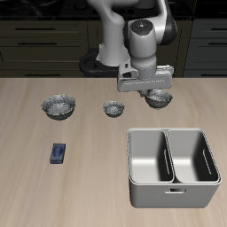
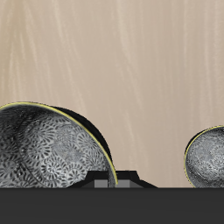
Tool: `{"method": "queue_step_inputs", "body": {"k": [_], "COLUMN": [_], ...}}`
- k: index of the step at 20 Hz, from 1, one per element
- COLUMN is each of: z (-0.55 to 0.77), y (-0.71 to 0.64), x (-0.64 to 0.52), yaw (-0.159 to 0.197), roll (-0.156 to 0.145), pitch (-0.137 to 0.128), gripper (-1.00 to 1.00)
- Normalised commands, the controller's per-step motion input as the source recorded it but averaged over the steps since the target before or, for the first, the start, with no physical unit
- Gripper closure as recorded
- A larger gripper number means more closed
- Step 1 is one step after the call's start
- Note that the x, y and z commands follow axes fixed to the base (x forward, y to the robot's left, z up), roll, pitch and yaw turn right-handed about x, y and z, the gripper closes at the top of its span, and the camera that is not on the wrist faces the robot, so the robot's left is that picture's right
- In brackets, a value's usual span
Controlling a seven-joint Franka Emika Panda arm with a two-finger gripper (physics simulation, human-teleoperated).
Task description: Place the middle-sized bowl in the left side of the drainer
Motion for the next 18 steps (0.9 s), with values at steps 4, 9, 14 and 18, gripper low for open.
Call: {"method": "queue_step_inputs", "body": {"k": [4, 9, 14, 18], "z": [0.31, 0.41, 0.43, 0.45], "y": [-0.12, -0.08, -0.06, 0.01], "x": [-0.02, -0.05, -0.02, 0.01], "yaw": [-0.003, -0.022, -0.033, -0.032], "roll": [-0.021, -0.005, -0.003, 0.004], "pitch": [-0.032, -0.035, -0.020, -0.042], "gripper": [1.00, 1.00, 1.00, 1.00]}}
